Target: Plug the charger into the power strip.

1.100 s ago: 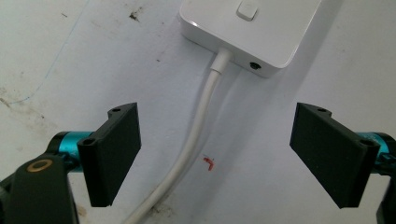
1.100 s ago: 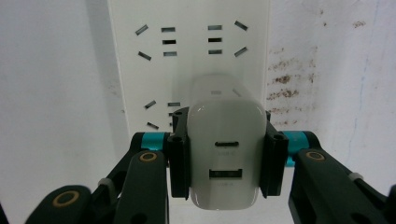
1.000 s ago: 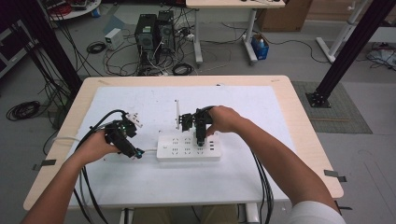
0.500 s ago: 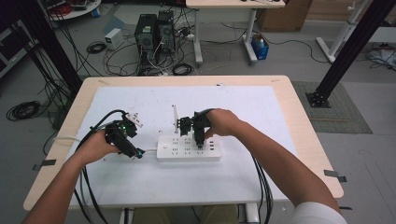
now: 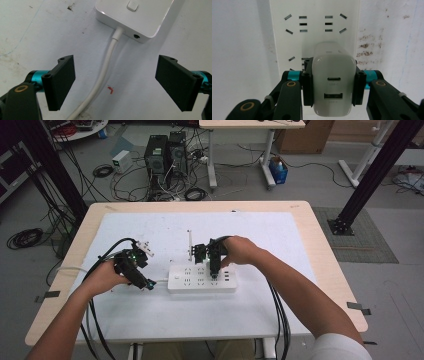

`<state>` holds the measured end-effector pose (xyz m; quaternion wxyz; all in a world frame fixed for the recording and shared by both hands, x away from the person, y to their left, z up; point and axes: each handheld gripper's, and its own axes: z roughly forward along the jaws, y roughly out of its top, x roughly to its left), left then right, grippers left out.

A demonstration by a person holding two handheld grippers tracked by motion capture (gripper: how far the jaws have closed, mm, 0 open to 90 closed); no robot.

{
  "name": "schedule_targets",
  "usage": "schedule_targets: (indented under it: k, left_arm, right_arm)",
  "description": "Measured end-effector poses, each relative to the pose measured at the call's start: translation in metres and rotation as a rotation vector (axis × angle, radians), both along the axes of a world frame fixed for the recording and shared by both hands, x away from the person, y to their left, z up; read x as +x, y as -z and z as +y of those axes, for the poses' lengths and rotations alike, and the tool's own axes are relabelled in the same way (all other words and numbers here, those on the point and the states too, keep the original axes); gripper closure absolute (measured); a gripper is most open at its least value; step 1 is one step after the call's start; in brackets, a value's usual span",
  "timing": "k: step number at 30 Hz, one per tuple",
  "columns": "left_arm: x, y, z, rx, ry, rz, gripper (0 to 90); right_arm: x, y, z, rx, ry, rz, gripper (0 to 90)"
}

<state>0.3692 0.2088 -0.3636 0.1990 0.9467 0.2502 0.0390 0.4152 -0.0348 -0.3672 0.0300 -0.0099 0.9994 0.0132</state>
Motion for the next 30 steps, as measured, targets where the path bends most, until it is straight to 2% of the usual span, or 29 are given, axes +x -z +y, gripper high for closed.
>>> schedule_targets:
  k: [2,3,4,6,13,18,20,21,22,23,24,26,28,30]
  left_arm:
    - [0.000,0.000,-0.001,-0.010,-0.007,-0.001,16.5]
    - [0.001,0.000,-0.001,-0.015,-0.011,0.000,16.5]
    - [0.001,0.000,-0.001,-0.013,-0.010,-0.003,16.5]
    - [0.000,0.000,-0.001,-0.010,-0.008,-0.002,16.5]
    - [-0.002,0.000,-0.002,-0.007,-0.009,-0.001,16.5]
    - [-0.002,0.001,-0.002,-0.004,-0.005,-0.003,16.5]
    - [-0.002,0.001,-0.001,-0.010,-0.014,-0.007,16.5]
    - [-0.002,0.001,-0.001,-0.010,-0.013,-0.010,16.5]
    - [-0.002,0.000,-0.001,-0.014,-0.015,-0.015,16.5]
    - [-0.002,0.000,0.000,-0.020,-0.020,-0.019,16.5]
    - [-0.002,-0.001,0.002,-0.023,-0.020,-0.025,16.5]
    - [-0.002,-0.001,0.004,-0.043,-0.040,-0.036,16.5]
    - [-0.001,-0.002,0.005,-0.049,-0.044,-0.044,16.5]
    - [-0.002,-0.003,0.004,-0.049,-0.043,-0.047,16.5]
  right_arm:
    - [-0.007,0.001,0.000,-0.001,0.001,-0.041,62.8]
    - [-0.007,0.002,-0.001,0.010,-0.001,-0.045,62.8]
    - [-0.007,0.002,-0.002,0.011,0.011,-0.041,62.8]
    - [-0.004,0.003,-0.002,0.024,0.001,-0.033,62.8]
    - [0.005,0.004,-0.006,0.050,0.026,0.027,62.7]
    - [0.006,0.005,-0.009,0.075,0.014,0.037,62.3]
    - [0.005,0.005,-0.010,0.080,-0.004,0.025,61.5]
    - [0.004,0.006,-0.010,0.075,-0.018,0.015,57.9]
    - [0.003,0.009,-0.011,0.061,-0.003,0.017,45.2]
    - [0.004,0.011,-0.012,0.069,0.045,0.031,36.2]
    - [0.005,0.010,-0.014,0.096,0.092,0.045,31.7]
    - [0.006,0.002,-0.020,0.190,0.146,0.076,24.4]
    - [0.012,-0.005,-0.024,0.235,0.201,0.093,21.6]
    - [0.016,-0.012,-0.028,0.280,0.250,0.088,21.4]
